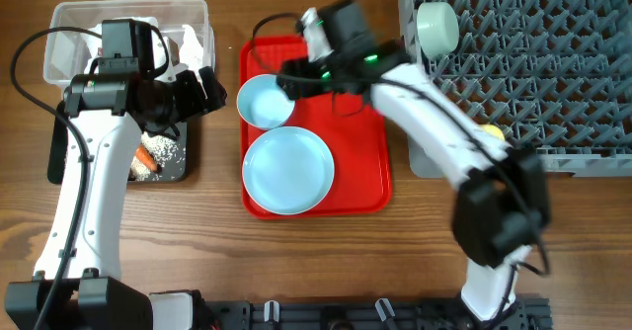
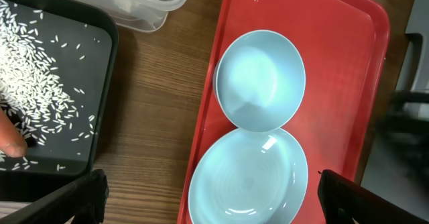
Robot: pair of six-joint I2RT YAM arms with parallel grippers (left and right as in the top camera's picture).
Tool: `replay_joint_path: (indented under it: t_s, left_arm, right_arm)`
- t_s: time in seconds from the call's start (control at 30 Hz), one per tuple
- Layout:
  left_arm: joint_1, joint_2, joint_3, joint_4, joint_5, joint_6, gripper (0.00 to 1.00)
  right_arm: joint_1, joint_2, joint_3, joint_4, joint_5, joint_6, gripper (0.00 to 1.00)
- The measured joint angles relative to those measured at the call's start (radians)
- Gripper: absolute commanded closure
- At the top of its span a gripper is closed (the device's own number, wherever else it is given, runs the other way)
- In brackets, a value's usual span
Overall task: Sort waste into correct bins and load items into the dishwasher rack
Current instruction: 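Move the right gripper back to the small blue bowl and grasp its rim, then lift the small blue bowl and carry it right into the rack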
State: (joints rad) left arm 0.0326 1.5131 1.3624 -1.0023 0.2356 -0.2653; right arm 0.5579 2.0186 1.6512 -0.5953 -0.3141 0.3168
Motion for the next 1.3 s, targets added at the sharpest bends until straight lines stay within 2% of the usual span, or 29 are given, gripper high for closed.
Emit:
replay_joint_path:
  t_s: [0.23,0.47,0.53,0.57,0.8,1.0,1.1,1.3]
  left_arm:
    - [0.000,0.000,0.000,0.000,0.000,0.000,0.00]
    - [0.000,0.000,0.000,0.000,0.000,0.000,0.00]
    - [0.000,0.000,0.000,0.000,0.000,0.000,0.00]
    - [0.000,0.000,0.000,0.000,0.000,0.000,0.00]
    - [0.000,0.000,0.000,0.000,0.000,0.000,0.00]
    - [0.000,0.000,0.000,0.000,0.000,0.000,0.00]
    - [0.000,0.000,0.000,0.000,0.000,0.000,0.00]
    - [0.000,0.000,0.000,0.000,0.000,0.000,0.00]
  right_arm:
    - [0.023,0.137,-0.015,0.009,0.013,0.126,0.58]
    - [0.020,0.182,-0.016,0.039,0.028,0.172,0.75]
    - [0.020,0.183,-0.016,0.048,0.032,0.183,0.92]
    - [0.020,0.183,-0.016,0.053,0.035,0.185,0.96]
    - [0.011,0.183,-0.015,0.064,0.061,0.206,0.96]
    - [-0.054,0.150,-0.019,0.038,0.107,0.201,0.96]
    - [-0.119,0.070,-0.024,0.003,0.163,0.179,0.96]
    - [-0.268,-0.238,-0.025,-0.058,0.405,0.146,0.96]
